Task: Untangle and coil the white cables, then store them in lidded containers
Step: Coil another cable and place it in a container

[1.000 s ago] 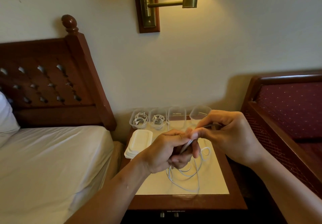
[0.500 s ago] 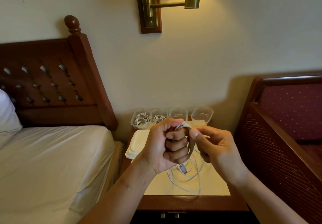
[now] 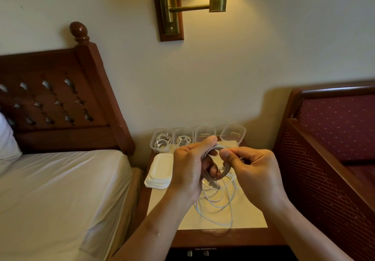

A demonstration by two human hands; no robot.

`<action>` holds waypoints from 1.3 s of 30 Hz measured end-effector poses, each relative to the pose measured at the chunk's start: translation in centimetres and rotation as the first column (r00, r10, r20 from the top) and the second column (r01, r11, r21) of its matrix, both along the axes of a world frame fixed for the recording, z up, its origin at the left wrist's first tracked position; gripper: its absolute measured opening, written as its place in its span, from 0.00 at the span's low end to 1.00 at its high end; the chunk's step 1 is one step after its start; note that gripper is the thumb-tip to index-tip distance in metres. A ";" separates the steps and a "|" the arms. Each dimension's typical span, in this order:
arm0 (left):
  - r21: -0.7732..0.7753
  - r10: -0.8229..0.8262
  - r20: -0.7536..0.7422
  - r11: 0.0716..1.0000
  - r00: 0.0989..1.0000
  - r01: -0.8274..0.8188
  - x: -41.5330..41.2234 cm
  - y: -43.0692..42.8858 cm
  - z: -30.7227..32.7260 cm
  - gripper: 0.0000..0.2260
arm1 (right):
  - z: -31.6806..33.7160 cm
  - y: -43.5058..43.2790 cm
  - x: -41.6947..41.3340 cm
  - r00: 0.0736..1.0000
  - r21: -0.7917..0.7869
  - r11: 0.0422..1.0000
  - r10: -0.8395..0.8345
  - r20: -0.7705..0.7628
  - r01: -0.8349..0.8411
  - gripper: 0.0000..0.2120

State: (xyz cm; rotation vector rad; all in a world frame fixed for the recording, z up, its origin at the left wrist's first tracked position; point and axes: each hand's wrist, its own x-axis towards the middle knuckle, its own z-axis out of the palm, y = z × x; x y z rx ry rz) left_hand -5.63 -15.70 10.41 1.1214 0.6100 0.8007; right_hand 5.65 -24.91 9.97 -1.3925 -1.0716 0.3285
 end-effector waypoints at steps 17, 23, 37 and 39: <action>0.126 -0.228 -0.045 0.965 0.973 0.232 -0.5 1.1 0.6 0.18 | -0.5 -0.6 1.6 0.985 0.004 0.986 0.166 -0.036 -0.166 0.07; 0.148 -0.293 -0.026 0.944 0.956 0.293 -1.1 1.1 1.4 0.17 | -1.0 -0.2 5.8 0.874 -0.138 0.963 0.269 0.405 -0.232 0.18; 0.130 -0.279 -0.034 0.951 0.960 0.281 -0.9 1.0 1.9 0.16 | 1.7 2.5 4.2 0.928 0.102 0.994 0.082 -0.365 -0.047 0.07; 0.113 -0.272 -0.034 0.955 0.962 0.274 -1.0 1.2 1.7 0.16 | 1.5 2.3 3.8 0.903 0.095 0.993 0.103 -0.417 -0.070 0.08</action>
